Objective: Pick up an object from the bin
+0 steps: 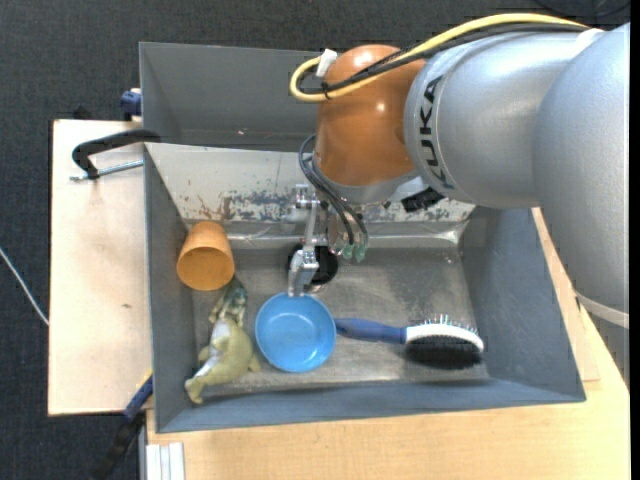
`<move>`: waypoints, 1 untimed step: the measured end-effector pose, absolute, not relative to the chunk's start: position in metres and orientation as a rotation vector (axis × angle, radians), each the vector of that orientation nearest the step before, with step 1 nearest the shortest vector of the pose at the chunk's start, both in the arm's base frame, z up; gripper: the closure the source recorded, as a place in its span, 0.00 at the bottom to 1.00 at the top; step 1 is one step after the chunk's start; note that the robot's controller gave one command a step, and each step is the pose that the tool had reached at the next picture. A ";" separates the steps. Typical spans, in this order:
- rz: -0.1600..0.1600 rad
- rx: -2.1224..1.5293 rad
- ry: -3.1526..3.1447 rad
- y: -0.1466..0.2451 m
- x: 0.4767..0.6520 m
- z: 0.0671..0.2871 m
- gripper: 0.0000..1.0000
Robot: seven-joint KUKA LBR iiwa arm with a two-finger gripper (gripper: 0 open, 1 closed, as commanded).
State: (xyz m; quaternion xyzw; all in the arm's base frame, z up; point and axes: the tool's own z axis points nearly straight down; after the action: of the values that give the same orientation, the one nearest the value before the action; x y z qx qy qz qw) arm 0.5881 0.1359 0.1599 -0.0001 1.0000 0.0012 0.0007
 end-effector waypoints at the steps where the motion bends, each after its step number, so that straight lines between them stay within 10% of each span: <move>1: 0.011 0.624 3.066 0.106 0.579 0.095 0.00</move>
Offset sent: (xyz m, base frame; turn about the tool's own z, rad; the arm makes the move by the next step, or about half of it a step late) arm -0.0157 -0.0405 -0.0899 0.4557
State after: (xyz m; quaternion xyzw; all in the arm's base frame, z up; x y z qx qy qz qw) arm 0.5792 0.1063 0.0945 0.1993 0.9799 0.0035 0.0062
